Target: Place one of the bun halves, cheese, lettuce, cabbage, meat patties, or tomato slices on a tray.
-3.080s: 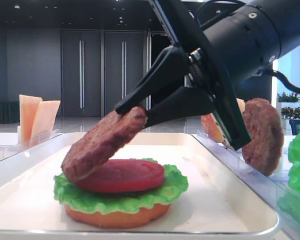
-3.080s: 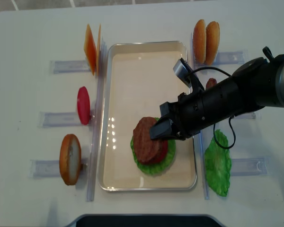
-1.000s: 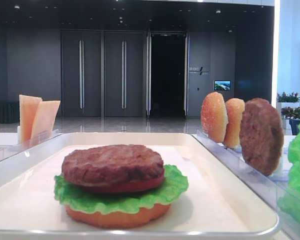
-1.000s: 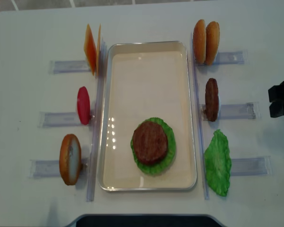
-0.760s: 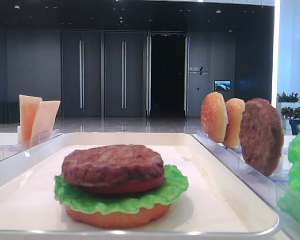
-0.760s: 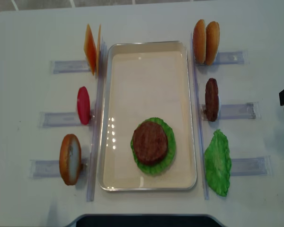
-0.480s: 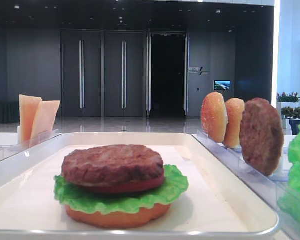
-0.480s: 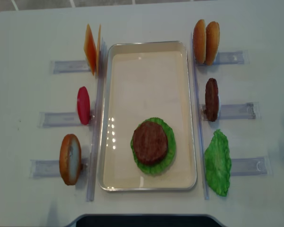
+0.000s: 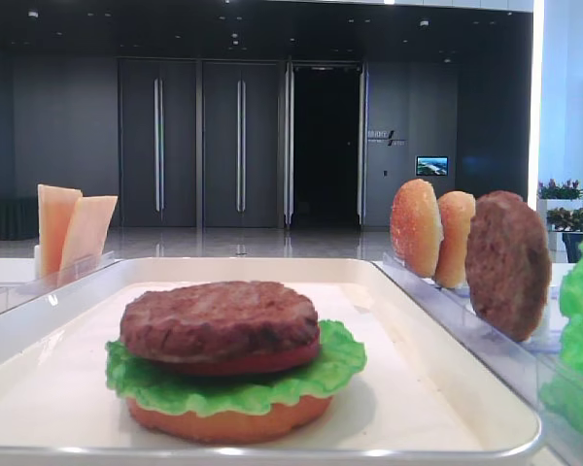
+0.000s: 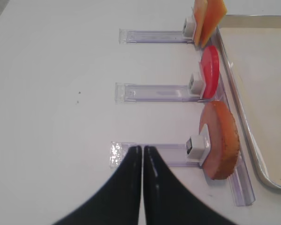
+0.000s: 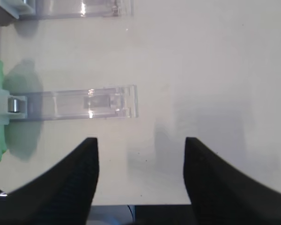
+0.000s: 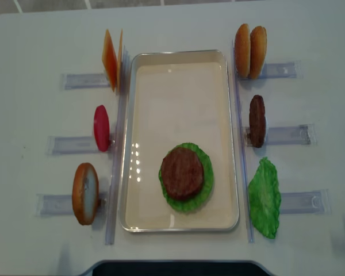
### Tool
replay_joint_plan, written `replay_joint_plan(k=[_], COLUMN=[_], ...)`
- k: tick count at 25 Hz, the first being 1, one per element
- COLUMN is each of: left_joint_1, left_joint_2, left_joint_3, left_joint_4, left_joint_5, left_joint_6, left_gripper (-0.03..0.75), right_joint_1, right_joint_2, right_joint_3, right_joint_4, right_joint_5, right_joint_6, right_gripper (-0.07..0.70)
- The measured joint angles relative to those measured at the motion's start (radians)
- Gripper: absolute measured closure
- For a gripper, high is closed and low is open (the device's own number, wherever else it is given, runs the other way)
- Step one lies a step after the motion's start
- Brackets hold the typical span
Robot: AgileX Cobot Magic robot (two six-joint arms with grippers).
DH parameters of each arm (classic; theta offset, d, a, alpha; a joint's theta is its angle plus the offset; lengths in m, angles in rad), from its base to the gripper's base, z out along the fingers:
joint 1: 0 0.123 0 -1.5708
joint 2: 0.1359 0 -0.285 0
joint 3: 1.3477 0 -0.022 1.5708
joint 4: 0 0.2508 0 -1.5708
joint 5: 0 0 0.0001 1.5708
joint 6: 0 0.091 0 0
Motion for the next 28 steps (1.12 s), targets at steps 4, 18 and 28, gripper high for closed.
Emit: replay_joint_plan(k=[4,18,28], left_joint_1=[0.000,0.000,0.000], left_joint_2=[0.000,0.000,0.000], left_joint_3=[0.000,0.000,0.000], left_joint_4=[0.000,0.000,0.000], left_joint_5=[0.000,0.000,0.000], left_joint_6=[0.000,0.000,0.000], left_gripper=[0.715,0.715,0.715], right_joint_1=[0.000,0.015,0.015], right_joint_2=[-0.116,-0.466,-0.549], right_joint_3=[0.006,0.025,0.026], right_joint_4=[-0.001,-0.064,-0.064], right_joint_5=[0.034,0.029,0.030], right_joint_6=[0.000,0.073,0.074], right_gripper=[0.216,0.216,0.216])
